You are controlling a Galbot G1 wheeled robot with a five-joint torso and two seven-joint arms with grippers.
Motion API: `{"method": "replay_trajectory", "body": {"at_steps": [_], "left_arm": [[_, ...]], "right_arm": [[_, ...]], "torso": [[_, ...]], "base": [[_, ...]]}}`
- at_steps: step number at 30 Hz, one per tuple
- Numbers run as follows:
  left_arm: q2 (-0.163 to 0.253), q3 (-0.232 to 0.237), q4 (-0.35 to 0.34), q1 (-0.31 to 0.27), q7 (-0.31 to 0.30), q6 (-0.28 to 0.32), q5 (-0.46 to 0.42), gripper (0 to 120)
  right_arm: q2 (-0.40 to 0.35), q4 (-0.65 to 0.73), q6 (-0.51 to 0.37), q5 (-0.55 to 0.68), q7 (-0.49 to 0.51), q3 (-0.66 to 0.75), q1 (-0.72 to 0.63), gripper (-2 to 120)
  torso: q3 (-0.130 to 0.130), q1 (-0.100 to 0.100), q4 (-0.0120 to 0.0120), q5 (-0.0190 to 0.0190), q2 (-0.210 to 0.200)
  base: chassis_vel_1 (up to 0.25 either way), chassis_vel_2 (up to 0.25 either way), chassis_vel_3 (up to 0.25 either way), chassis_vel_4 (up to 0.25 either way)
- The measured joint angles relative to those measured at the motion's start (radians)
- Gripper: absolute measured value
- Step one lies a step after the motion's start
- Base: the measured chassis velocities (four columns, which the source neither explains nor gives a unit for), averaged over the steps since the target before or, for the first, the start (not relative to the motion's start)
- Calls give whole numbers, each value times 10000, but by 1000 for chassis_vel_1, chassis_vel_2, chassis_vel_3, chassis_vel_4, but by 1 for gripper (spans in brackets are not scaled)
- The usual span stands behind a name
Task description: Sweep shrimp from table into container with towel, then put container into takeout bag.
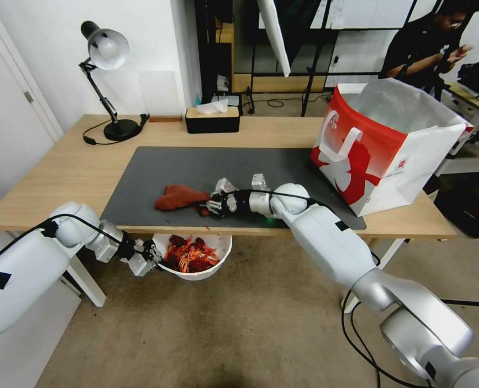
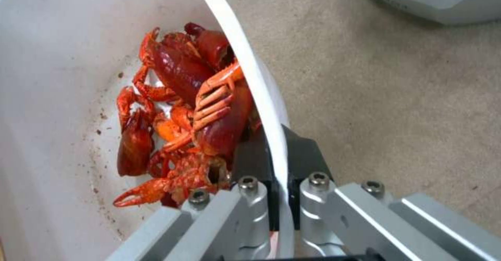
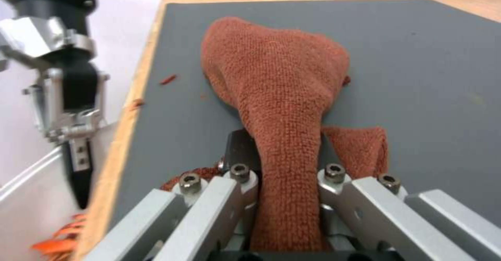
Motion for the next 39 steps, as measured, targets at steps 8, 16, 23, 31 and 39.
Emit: {"method": "replay_trajectory", "body": {"at_steps": [8,16,23,31,39], "left_arm": [[12,0,38,3,-23,-6,-8,0],[-3,-17,85,15,-28,-5,-11,0],[41,-25,84,21,-33,-4,-18,0],[99,-83,29,62,-37,4,-41,0],[108,-152,19,155,-40,6,-42,0]], "right_arm": [[-438,794,-172,170,-205,27,-545,6],[-802,1480,-290,406,-186,2,-1010,6],[-1060,2026,-440,635,-81,-79,-1299,6],[-1270,2540,-693,1020,58,-154,-1636,6],[-1507,3113,-961,1963,589,71,-1903,6]], "torso": [[-2,-1,0,2,0],[-2,-1,-1,2,1],[0,-1,1,1,1],[1,0,1,0,-1],[3,0,1,-1,-3]], "base": [[0,0,0,0],[0,0,0,0],[0,0,0,0],[0,0,0,0],[0,0,0,0]]}}
